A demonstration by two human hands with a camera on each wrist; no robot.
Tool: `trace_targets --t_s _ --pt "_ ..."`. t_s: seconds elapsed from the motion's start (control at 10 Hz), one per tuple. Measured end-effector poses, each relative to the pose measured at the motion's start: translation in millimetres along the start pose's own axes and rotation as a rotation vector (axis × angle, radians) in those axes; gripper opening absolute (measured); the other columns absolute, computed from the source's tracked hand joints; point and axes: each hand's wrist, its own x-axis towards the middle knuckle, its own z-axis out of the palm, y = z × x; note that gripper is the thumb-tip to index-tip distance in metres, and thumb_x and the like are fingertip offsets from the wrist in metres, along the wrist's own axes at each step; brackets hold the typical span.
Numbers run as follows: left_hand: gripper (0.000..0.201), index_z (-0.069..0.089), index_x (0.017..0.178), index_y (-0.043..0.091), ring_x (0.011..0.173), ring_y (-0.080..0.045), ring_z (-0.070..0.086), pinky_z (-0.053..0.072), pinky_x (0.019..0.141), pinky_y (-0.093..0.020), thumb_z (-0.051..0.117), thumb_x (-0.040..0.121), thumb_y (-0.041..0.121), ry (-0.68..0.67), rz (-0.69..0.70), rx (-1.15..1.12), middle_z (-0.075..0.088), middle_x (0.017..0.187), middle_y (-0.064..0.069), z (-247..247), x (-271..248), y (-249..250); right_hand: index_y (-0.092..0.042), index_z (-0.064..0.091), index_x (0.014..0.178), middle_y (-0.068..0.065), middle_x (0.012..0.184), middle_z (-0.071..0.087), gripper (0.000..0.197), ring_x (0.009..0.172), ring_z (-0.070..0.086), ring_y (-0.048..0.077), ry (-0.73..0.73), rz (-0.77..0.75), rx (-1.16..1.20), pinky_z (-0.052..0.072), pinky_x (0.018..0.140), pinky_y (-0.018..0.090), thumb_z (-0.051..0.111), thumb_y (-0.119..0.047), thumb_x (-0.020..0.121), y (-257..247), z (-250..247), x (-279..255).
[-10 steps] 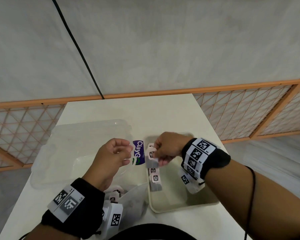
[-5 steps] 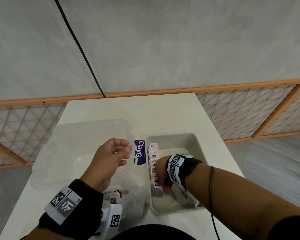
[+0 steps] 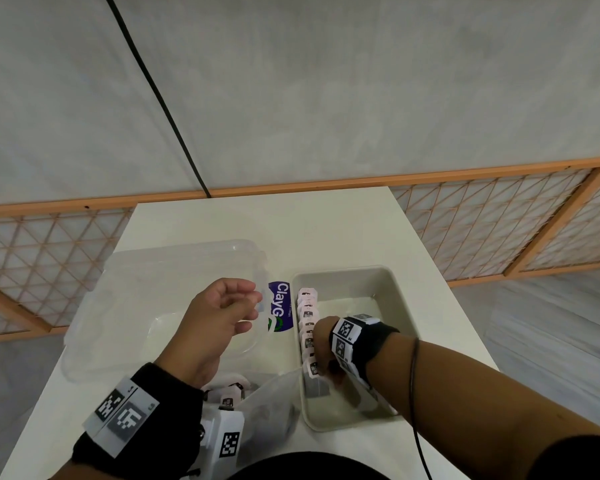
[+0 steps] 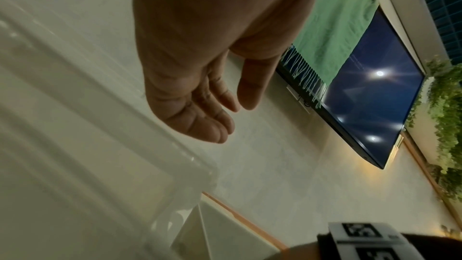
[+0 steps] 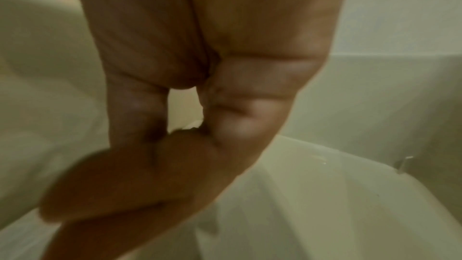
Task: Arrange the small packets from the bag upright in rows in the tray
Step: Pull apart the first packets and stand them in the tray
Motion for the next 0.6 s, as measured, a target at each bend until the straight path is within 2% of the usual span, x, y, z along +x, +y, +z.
trace_targets --t_s 0.1,0.2,0.3,0.4,0.5,0.6 --pt "0.011 0.063 0.097 0.012 0.080 -0.022 0.061 0.049 0.073 -0.031 0.061 0.087 0.007 -0.005 0.031 0.013 0.069 0.099 -0.014 -11 -7 7 -0.018 0.048 0.063 0.009 0.109 0.069 0.029 0.074 0.059 0.020 0.019 -0.025 0.025 0.046 0.064 0.019 0.065 -0.015 0.087 3 0 3" --pt "0.012 0.066 0.093 0.016 0.075 -0.018 0.063 0.049 0.072 -0.030 0.070 0.081 0.014 -0.035 0.105 0.114 0.069 0.093 -0.013 -36 -21 15 -0.016 0.051 0.065 -0.004 0.053 0.068 0.026 0.058 0.057 0.014 0.050 0.035 0.173 0.054 0.071 0.024 0.066 -0.017 0.085 0 -11 -4" --pt "0.006 0.069 0.084 0.025 0.069 -0.012 0.063 0.048 0.069 -0.026 0.068 0.078 0.027 -0.057 0.163 0.359 0.070 0.083 -0.004 -70 -42 17 -0.005 0.056 0.066 -0.001 0.045 0.064 0.026 0.055 0.062 0.013 0.107 -0.024 0.247 0.056 0.071 0.025 0.064 -0.020 0.086 -2 -31 -26" --pt "0.011 0.070 0.078 0.029 0.071 -0.007 0.060 0.045 0.065 -0.018 0.064 0.086 0.024 -0.077 0.177 0.686 0.069 0.080 0.013 -101 -61 5 0.002 0.068 0.083 0.009 0.072 0.072 0.017 0.064 0.069 0.020 0.137 -0.242 0.414 0.057 0.067 0.026 0.062 -0.014 0.085 -17 -47 -65" --pt "0.013 0.067 0.082 0.039 0.076 -0.001 0.057 0.041 0.063 -0.009 0.060 0.089 0.030 -0.139 0.131 0.872 0.065 0.086 0.026 -120 -72 -11 -0.011 0.069 0.091 -0.002 0.072 0.071 0.010 0.062 0.065 0.007 0.151 -0.491 0.375 0.054 0.067 0.023 0.060 -0.014 0.086 -48 -52 -97" --pt "0.013 0.067 0.092 0.045 0.080 0.000 0.055 0.038 0.069 -0.011 0.057 0.090 0.037 -0.178 0.103 0.950 0.061 0.088 0.013 -121 -76 -27 -0.020 0.069 0.106 -0.004 0.097 0.071 0.020 0.084 0.062 0.005 0.239 -0.651 0.140 0.049 0.082 0.023 0.056 -0.020 0.091 -84 -43 -101"
